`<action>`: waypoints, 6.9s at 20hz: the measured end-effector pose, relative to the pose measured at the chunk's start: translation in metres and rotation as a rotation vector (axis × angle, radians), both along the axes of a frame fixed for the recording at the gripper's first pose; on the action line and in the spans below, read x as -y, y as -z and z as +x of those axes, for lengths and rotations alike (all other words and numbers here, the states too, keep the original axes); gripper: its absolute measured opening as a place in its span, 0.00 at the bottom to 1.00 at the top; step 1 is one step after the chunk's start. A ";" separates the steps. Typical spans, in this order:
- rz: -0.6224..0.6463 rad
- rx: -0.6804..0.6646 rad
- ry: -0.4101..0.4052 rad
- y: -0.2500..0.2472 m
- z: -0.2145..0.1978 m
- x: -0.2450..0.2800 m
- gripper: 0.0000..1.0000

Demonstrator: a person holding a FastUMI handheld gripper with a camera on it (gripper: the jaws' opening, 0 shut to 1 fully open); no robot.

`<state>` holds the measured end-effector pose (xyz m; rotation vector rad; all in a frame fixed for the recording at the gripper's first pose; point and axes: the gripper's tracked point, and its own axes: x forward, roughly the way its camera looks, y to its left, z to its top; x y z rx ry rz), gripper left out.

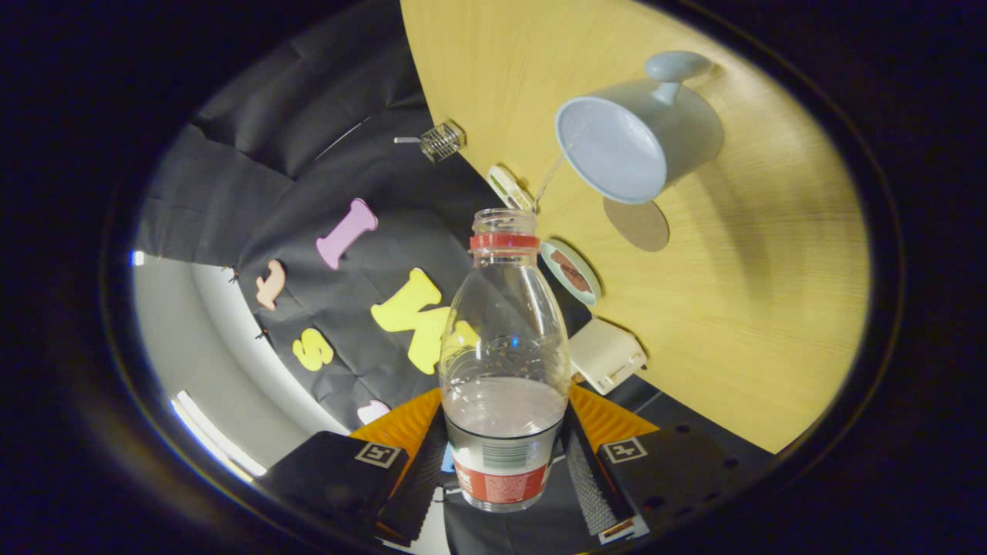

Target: Take the bottle from table, then pour the juice into the cup, finally place the bottle on the coaster

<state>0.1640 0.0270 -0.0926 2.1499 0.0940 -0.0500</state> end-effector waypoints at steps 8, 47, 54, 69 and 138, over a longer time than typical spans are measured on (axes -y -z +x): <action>-0.232 0.010 0.014 -0.025 -0.008 0.003 0.80; -2.018 -0.014 0.043 -0.018 0.070 0.035 0.82; -2.147 -0.178 -0.018 0.045 0.115 0.037 0.83; -2.201 -0.316 -0.047 0.125 0.137 0.040 0.84; -2.175 -0.053 -0.009 -0.095 -0.162 -0.016 1.00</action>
